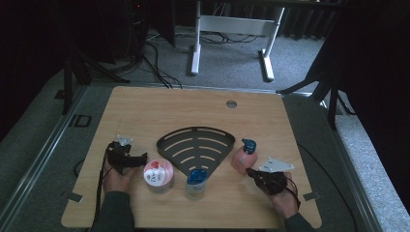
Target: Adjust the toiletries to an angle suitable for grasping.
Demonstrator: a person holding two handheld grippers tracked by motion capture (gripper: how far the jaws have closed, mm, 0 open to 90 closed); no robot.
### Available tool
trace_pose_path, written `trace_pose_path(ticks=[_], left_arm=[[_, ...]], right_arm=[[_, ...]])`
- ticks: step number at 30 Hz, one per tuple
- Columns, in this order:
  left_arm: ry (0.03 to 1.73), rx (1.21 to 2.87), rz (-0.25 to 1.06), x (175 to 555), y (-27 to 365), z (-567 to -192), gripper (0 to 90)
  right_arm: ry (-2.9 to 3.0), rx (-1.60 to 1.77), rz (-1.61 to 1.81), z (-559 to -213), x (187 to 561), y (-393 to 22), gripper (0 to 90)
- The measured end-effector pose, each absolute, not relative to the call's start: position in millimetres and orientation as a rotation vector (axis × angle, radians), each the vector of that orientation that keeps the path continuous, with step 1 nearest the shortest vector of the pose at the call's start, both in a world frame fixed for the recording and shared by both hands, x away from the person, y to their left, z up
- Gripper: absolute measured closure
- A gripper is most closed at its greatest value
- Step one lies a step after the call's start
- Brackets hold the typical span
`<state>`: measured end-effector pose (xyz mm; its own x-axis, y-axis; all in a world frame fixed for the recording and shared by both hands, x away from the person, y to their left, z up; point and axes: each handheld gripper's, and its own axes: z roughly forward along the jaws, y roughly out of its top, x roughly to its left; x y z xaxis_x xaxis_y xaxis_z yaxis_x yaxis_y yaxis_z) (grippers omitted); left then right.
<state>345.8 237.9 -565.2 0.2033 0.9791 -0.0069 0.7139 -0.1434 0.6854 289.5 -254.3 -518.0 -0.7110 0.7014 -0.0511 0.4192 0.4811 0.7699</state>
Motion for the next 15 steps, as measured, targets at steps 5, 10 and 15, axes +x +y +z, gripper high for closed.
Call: trace_pose_path(ticks=[5,10,15], left_arm=[[1.569,1.923,0.615,345.8,237.9,-565.2,1.2],[1.569,1.924,0.615,345.8,237.9,-565.2,1.2],[1.569,1.923,0.615,345.8,237.9,-565.2,1.2]], right_arm=[[2.364,0.949,1.087,-518.3,293.6,-255.2,90.0],[2.353,0.972,1.091,-518.5,295.9,-255.6,89.8],[2.419,0.895,1.106,-518.4,287.1,-242.1,83.5]])
